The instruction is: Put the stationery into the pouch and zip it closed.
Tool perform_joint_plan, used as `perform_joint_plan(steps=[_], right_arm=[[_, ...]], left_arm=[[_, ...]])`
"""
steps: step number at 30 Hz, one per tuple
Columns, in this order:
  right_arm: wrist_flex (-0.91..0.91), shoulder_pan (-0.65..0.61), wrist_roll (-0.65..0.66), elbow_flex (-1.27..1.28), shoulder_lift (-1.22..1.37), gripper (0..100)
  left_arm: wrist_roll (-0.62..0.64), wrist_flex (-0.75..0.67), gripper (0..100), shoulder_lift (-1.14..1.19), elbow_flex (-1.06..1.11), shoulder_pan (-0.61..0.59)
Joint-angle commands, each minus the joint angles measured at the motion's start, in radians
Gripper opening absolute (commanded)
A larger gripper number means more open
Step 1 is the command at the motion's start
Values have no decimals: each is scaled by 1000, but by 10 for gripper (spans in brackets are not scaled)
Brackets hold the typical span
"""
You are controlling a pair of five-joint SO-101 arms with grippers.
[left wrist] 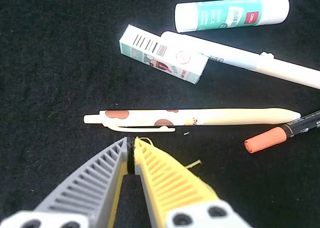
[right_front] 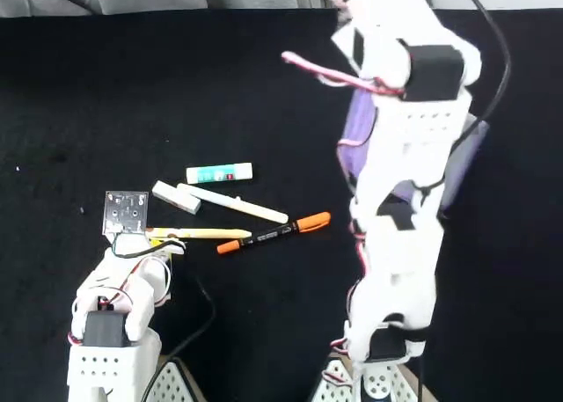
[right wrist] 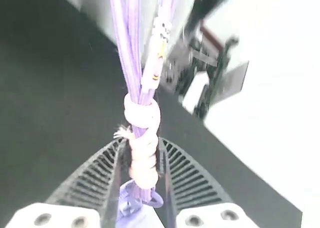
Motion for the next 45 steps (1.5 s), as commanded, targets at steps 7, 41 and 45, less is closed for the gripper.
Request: perform_joint_plan(steps=[7,41,45], right_arm=[[37,-204,-221,-31,-226,11],[28,-580,-175,1610,-1259,11],[-2,-580,-166,1857,-1445,11]], left_arm=[[-6,3,30,0,21,2],[-6,3,30,0,21,2],[-6,3,30,0,21,2]])
